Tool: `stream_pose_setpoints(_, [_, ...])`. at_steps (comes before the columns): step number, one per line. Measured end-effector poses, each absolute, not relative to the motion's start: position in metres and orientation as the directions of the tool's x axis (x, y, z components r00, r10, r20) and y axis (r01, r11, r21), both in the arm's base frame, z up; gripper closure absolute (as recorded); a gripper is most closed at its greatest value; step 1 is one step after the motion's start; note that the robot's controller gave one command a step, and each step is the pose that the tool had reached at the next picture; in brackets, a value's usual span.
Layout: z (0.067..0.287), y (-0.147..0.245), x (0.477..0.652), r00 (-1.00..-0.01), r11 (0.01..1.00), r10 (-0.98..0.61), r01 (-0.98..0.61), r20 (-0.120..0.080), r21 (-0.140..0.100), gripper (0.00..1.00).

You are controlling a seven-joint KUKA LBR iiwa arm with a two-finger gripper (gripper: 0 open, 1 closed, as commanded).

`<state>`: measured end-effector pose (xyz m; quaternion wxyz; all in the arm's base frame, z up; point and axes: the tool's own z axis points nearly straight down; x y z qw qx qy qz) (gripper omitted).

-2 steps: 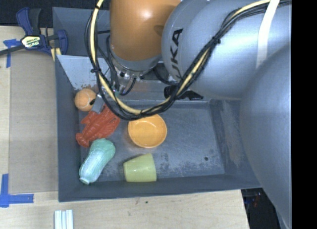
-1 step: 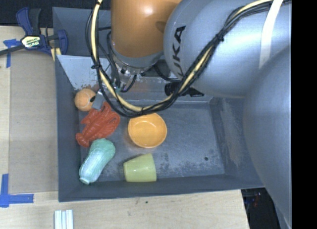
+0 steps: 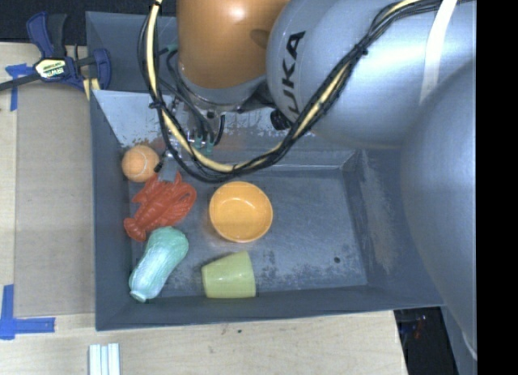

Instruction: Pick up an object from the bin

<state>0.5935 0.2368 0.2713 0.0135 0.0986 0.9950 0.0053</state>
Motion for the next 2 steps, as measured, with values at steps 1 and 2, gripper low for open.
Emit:
stream_pose_setpoints(1, [0.231, 0.236, 0.579, -0.893, 0.893, 0.45, 0.449, -0.022, 0.019, 0.0])
stream_pose_setpoints(2, [0.208, 0.244, 0.607, -0.952, 0.953, 0.303, 0.303, -0.032, 0.02, 0.0])
